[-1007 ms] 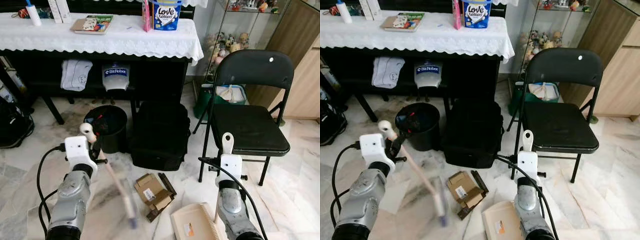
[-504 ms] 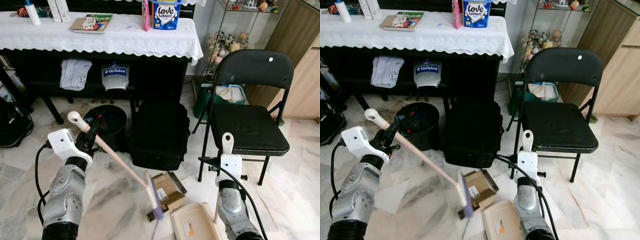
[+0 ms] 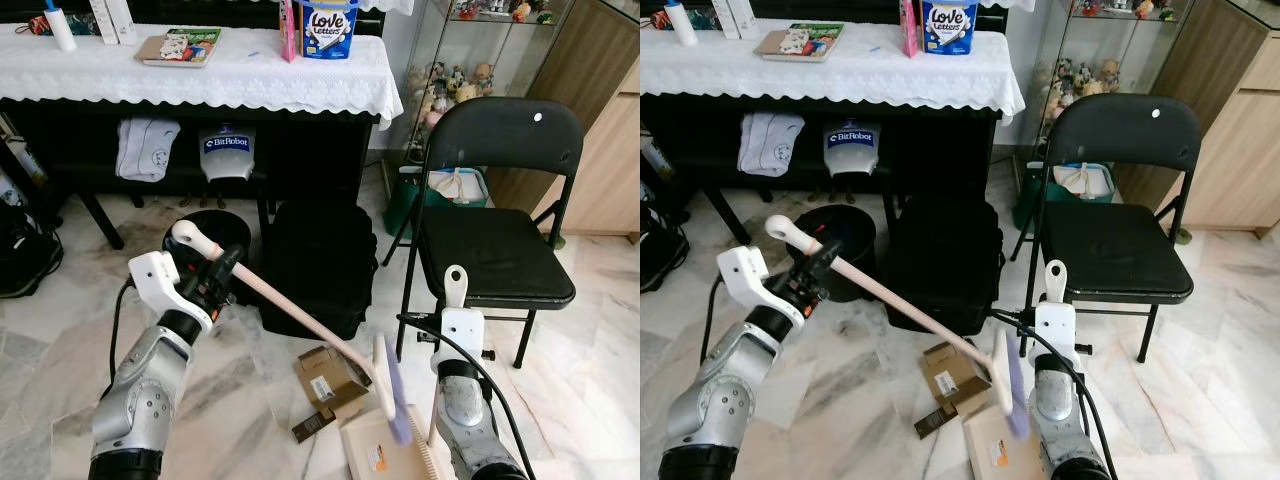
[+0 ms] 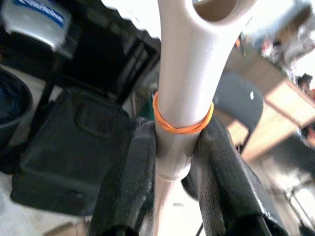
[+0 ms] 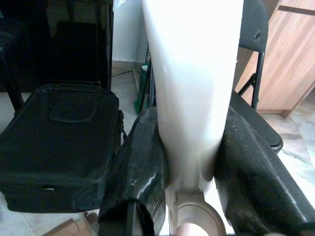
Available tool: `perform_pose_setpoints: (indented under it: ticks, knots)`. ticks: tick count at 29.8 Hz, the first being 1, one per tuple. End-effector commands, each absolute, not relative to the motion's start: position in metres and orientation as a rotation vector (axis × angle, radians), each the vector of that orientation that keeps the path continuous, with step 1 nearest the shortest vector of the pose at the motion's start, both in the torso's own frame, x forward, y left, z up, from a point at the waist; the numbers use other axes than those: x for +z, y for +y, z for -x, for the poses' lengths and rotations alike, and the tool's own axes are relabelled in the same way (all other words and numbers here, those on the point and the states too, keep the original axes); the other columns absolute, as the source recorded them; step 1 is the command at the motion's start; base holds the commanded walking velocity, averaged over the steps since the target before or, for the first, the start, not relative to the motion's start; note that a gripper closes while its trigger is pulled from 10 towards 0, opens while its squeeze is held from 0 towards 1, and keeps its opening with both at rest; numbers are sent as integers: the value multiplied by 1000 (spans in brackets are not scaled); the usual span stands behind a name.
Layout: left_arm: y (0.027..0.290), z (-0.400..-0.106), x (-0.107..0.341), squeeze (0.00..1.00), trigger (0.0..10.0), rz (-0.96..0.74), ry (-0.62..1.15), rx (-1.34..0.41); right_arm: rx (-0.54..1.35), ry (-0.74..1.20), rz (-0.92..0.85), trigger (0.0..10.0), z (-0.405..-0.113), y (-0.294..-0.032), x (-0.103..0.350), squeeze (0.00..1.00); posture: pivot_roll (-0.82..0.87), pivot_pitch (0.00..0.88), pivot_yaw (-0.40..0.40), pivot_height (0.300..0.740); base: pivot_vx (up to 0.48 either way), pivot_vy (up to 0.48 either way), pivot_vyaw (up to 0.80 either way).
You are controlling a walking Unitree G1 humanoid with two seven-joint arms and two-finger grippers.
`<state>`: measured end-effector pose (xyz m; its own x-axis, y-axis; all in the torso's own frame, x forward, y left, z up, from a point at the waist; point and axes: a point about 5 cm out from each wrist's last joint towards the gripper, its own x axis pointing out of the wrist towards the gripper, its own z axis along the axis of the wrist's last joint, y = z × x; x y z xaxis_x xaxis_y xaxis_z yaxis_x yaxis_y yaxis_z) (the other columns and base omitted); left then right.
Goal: Sweep floor
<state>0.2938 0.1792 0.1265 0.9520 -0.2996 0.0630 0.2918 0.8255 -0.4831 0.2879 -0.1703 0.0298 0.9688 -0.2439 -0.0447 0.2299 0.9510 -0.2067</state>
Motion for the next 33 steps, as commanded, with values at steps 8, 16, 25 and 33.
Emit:
perform_pose_setpoints:
  ticks: [8, 16, 25, 33]
  knots:
    - [169, -288, 117, 0, 10000, 359, 82, -368, -243, 79, 201, 10000, -289, -171, 30, 0, 84, 97, -42, 740, 0, 0, 0]
    - [176, -294, 112, 0, 10000, 251, 79, -248, -244, 79, 200, 10000, -290, -171, 30, 0, 84, 95, -40, 740, 0, 0, 0]
    - [195, -301, 115, 0, 10000, 174, 28, -52, -245, 81, 199, 10000, -290, -171, 30, 0, 85, 96, -38, 740, 0, 0, 0]
    - [219, -303, 119, 0, 10000, 118, -33, 165, -246, 80, 199, 10000, -289, -171, 30, 0, 84, 97, -38, 740, 0, 0, 0]
